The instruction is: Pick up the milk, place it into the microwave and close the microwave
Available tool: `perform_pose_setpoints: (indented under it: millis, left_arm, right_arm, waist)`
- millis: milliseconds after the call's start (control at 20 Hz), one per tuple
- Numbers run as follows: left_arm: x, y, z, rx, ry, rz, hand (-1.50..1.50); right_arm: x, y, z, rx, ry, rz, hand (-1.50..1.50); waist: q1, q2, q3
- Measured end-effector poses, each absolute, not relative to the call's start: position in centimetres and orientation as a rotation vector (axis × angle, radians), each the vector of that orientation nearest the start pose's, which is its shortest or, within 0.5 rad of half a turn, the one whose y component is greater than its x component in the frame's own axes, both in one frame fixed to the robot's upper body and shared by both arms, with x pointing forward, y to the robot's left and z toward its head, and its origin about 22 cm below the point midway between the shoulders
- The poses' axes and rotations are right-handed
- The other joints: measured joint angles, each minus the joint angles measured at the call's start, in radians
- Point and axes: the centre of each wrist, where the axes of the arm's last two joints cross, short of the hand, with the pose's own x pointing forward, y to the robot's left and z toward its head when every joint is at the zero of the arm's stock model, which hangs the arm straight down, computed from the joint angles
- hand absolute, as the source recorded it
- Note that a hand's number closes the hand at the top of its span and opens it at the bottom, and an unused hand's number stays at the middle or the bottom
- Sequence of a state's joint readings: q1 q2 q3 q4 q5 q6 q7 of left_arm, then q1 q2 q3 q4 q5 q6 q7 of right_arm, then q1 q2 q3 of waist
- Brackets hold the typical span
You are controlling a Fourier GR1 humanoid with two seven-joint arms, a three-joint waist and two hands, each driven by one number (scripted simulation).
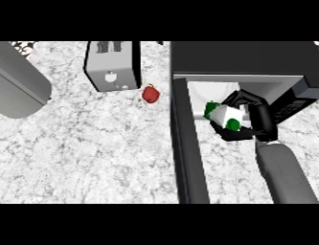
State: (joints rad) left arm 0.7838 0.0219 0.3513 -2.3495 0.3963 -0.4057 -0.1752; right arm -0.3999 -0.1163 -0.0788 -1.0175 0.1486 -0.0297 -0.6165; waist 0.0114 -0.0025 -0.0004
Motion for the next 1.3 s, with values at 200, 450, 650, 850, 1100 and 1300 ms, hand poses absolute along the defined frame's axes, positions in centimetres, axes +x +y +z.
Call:
perform_pose_setpoints:
  millis: [200, 450, 650, 850, 1100, 1300]
  left_arm:
    - [3.8, 32.3, 9.7, 0.105, -1.892, 0.068, -1.5]
    - [3.9, 32.9, 9.8, 0.098, -1.893, 0.061, -1.5]
    - [4.4, 32.9, 9.6, 0.07, -1.91, 0.061, -1.5]
    - [4.7, 32.9, 9.8, 0.053, -1.924, 0.055, -1.5]
    - [5.2, 33.0, 9.9, 0.041, -1.939, 0.048, -1.5]
    - [5.9, 33.1, 10.0, 0.031, -1.948, 0.038, -1.5]
  right_arm:
    - [36.0, -22.8, -0.6, -0.212, -1.979, 0.366, 1.5]
    - [39.0, -21.1, 0.4, -0.325, -1.927, 0.415, 1.5]
    - [40.6, -20.7, 0.6, -0.418, -1.914, 0.434, 1.5]
    - [41.8, -20.7, 1.1, -0.486, -1.902, 0.419, 1.5]
    - [42.5, -21.2, 1.5, -0.633, -1.903, 0.404, 1.5]
    - [42.9, -22.1, 1.9, -0.759, -1.926, 0.443, 1.5]
  waist:
    - [0.01, 0.003, 0.0]
    - [0.024, 0.01, 0.003]
    - [0.033, 0.016, 0.003]
    - [0.048, 0.024, 0.005]
    - [0.063, 0.035, 0.008]
    - [0.075, 0.047, 0.01]
